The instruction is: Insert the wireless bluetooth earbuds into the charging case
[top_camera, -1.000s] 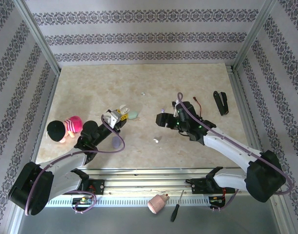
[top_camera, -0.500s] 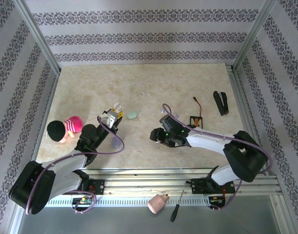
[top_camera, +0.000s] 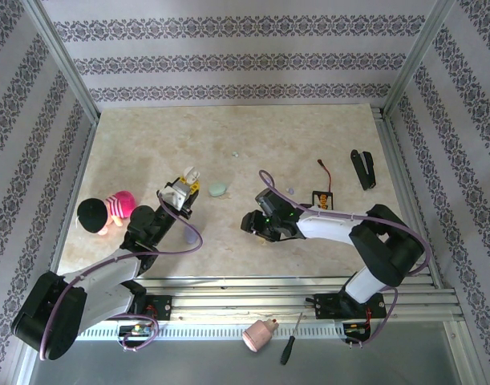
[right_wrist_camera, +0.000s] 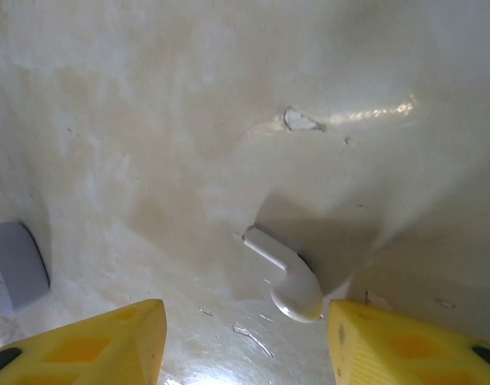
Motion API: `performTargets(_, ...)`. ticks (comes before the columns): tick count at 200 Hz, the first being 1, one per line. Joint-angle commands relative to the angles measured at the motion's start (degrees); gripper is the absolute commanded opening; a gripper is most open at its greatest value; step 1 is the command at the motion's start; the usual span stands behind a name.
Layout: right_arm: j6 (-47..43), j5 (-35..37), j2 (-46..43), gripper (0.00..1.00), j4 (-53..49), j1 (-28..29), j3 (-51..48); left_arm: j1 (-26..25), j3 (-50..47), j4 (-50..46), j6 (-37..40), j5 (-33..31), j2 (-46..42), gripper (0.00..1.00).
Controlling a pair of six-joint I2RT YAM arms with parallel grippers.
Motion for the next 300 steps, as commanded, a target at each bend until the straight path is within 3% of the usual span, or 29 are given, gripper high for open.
performTargets(1,-1.83,0.14,1.16,0.54,0.90,-1.33,2.15,0.91,-0.58,0.24,0.79,0.39,-1.02,0.00)
performTargets(74,-6.66,-2.78,3.99,0.47,-0.18,-4.46,6.80,1.22,-0.62,-0.26,0.96,0.75,-1.54,0.00)
performTargets(153,-5.06,1.72,-4.89,0.51,-1.92,3.38,-1.04,2.21,-1.02,-2.89,0.52,-0.66,-2.91,0.00)
performTargets(204,-5.20,-1.58,-0.20,0.52,-0.50,2.02,-0.60,2.31,-0.80,-3.10,-0.18,0.07,-3.22,0.00)
performTargets(300,-7.37,-0.14,2.83,0.46,0.21,-0.16,2.71,2.31,-1.06,-4.64,-0.04,0.33,-4.74,0.00)
